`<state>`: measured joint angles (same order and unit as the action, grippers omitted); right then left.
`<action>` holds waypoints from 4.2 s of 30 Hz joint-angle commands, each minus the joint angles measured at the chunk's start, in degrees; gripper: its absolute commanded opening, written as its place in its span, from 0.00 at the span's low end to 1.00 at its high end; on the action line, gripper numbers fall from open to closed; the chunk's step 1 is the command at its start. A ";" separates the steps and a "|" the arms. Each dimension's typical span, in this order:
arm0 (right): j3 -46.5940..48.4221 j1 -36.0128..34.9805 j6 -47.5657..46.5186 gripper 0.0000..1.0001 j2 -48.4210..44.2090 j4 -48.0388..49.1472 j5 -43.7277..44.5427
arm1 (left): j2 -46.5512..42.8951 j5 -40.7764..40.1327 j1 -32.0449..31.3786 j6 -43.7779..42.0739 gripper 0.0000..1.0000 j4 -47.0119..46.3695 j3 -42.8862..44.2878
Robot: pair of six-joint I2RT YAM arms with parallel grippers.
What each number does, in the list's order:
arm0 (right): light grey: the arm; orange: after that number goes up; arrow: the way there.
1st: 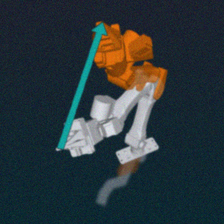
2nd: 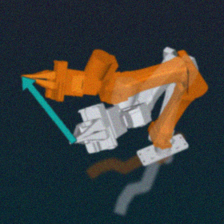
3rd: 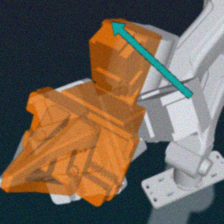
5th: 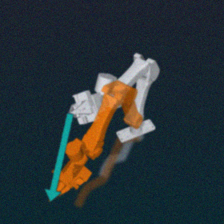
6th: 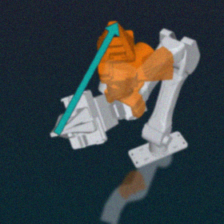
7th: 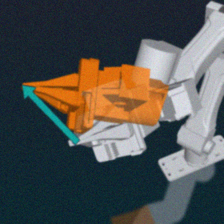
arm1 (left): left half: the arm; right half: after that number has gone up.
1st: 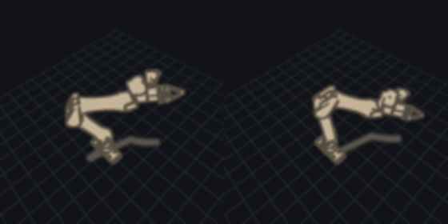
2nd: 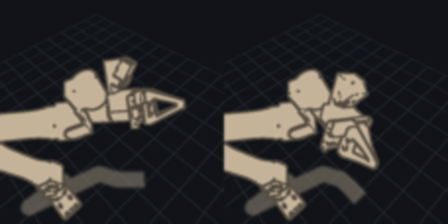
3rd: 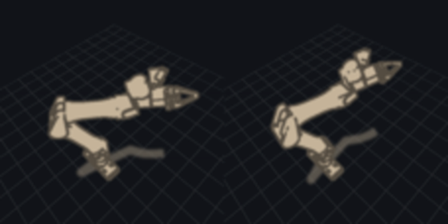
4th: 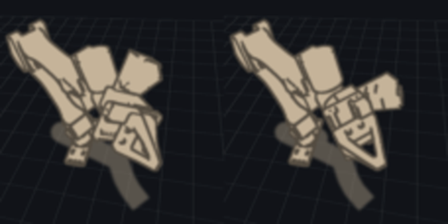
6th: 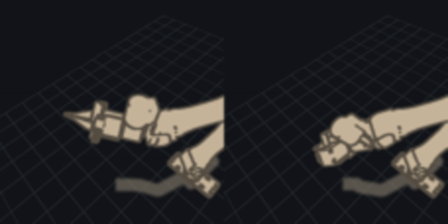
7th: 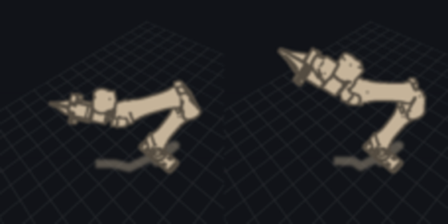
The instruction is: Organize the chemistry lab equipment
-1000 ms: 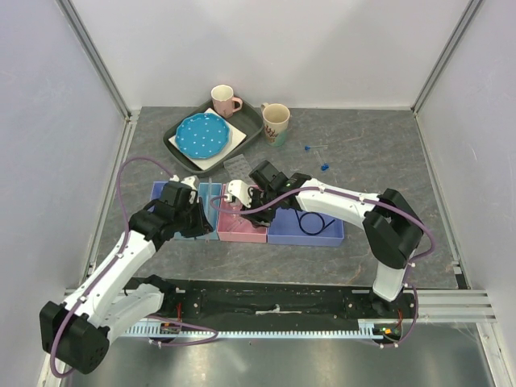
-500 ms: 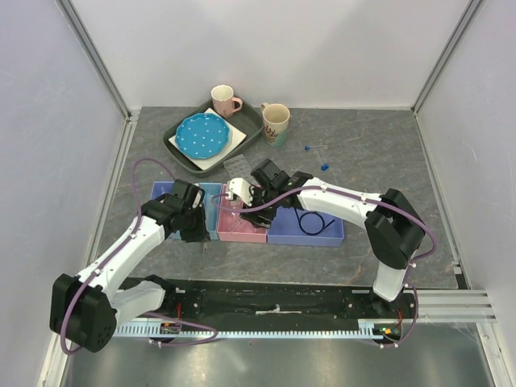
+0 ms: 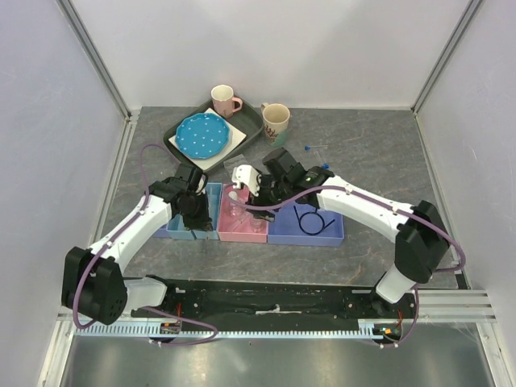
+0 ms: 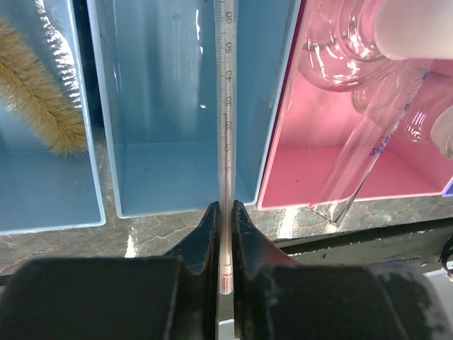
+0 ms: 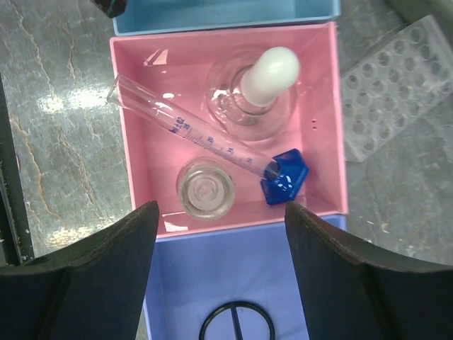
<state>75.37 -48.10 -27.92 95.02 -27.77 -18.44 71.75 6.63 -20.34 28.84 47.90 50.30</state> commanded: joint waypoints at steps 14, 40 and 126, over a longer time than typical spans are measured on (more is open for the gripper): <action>0.83 11.97 0.15 0.80 -9.94 -1.50 -6.35 | 0.59 -0.48 0.83 -3.79 0.48 3.25 6.73; 0.73 36.40 23.52 0.86 -5.75 9.49 -0.81 | -25.87 -5.85 1.00 -20.93 1.00 -23.99 -5.91; 14.74 50.20 23.16 0.14 18.57 2.18 -5.69 | -31.85 11.19 0.83 -15.76 0.93 -32.60 -6.36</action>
<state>95.24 -0.32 -10.31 124.60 -31.14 -13.67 40.14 6.61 -19.62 9.61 22.31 40.88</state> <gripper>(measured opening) 0.197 0.927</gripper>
